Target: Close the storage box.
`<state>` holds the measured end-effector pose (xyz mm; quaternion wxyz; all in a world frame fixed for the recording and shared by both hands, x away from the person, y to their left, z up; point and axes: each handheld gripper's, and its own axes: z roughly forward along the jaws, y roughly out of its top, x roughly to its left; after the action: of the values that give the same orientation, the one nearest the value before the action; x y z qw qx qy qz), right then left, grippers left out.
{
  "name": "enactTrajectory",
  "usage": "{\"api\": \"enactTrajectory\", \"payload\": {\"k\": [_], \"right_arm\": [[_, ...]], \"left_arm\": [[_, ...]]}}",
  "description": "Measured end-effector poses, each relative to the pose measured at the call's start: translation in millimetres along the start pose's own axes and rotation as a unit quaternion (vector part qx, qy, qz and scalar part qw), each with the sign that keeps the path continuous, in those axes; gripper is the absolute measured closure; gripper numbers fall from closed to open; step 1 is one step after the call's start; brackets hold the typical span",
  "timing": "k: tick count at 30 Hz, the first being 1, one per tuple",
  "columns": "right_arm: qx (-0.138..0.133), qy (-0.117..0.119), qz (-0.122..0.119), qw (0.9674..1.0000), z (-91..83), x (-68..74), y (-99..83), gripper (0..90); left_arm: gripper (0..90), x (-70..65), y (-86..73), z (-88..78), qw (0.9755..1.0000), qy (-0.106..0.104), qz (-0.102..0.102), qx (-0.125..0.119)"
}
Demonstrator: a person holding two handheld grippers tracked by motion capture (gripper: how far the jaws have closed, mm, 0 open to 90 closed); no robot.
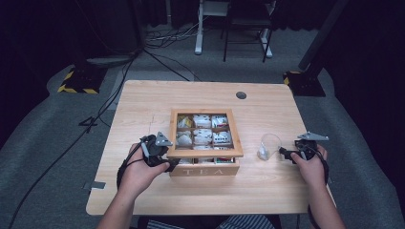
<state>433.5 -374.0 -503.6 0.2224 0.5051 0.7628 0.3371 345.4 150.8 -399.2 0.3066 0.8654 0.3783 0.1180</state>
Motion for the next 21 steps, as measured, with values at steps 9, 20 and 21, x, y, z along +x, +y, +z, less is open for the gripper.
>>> {"api": "enactTrajectory", "payload": {"k": [9, 20, 21], "right_arm": [[0.000, 0.000, 0.000, 1.0000, 0.0, 0.0, 0.0, 16.9], [0.000, 0.000, -0.001, 1.0000, 0.0, 0.0, 0.0, 16.9], [0.000, 0.000, -0.001, 1.0000, 0.1, 0.1, 0.0, 16.9]], "left_arm": [[41.8, -0.9, -0.7, 4.7, 0.9996, -0.004, 0.007, 0.026], [40.7, -1.4, -2.4, 10.3, 0.9982, -0.011, 0.015, 0.057], [40.7, -1.4, -2.3, 10.3, 0.9980, -0.010, 0.017, 0.059]]}}
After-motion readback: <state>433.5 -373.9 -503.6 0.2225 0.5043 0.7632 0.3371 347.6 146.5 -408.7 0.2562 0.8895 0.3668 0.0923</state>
